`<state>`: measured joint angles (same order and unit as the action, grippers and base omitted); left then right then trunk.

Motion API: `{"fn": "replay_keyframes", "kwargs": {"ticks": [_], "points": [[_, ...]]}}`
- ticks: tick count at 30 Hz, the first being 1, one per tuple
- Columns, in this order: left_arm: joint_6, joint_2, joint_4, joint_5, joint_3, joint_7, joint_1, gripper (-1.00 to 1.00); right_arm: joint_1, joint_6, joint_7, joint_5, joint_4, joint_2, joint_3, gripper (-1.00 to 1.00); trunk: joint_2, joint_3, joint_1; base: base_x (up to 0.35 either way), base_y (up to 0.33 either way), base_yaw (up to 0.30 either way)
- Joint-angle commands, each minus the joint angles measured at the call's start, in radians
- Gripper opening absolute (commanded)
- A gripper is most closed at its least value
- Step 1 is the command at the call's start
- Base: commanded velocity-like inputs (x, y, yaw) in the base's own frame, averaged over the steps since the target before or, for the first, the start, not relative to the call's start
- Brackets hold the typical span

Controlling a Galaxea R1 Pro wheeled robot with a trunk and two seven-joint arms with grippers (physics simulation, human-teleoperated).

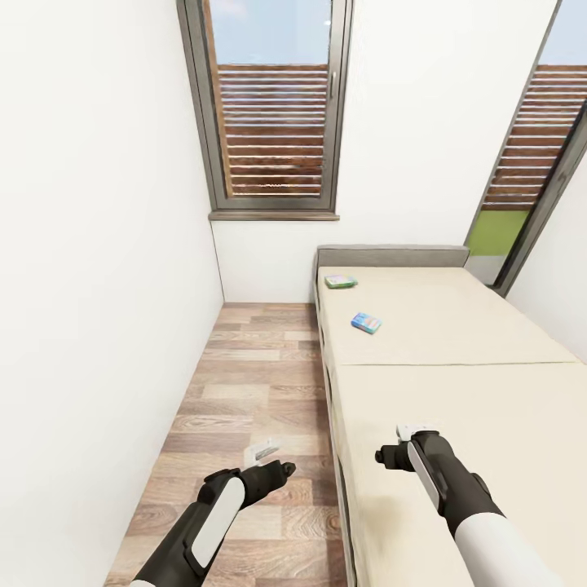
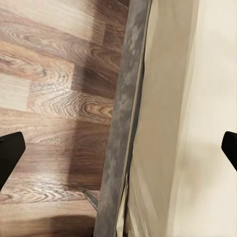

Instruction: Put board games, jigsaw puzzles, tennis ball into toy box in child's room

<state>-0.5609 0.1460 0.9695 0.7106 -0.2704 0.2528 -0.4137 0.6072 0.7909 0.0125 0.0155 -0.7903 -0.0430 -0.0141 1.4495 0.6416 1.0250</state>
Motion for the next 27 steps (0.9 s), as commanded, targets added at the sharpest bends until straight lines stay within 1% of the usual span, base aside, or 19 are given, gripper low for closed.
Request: {"fn": "replay_keyframes", "kwargs": {"ticks": [1,16,20,27], "points": [[-0.002,0.000,0.001,0.011,-0.001,0.009,-0.001,1.00,0.000,0.005,0.001,0.001,-0.001,0.000,-0.001,1.00,0.001,0.001,0.000,0.003,0.003,0.000],[-0.003,0.000,0.001,0.011,-0.001,0.009,-0.001,1.00,0.000,0.004,0.001,0.001,-0.001,0.000,-0.001,1.00,0.001,0.001,0.000,0.001,0.008,0.000],[-0.003,0.000,0.001,0.011,-0.001,0.008,-0.001,1.00,0.000,0.004,0.001,0.001,-0.001,0.000,-0.001,1.00,0.001,0.001,0.000,0.000,0.121,0.000],[-0.003,0.000,0.001,0.011,-0.001,0.008,-0.001,1.00,0.000,0.004,0.001,0.001,-0.001,0.000,-0.001,1.00,0.001,0.001,0.000,0.000,0.212,0.000]]}}
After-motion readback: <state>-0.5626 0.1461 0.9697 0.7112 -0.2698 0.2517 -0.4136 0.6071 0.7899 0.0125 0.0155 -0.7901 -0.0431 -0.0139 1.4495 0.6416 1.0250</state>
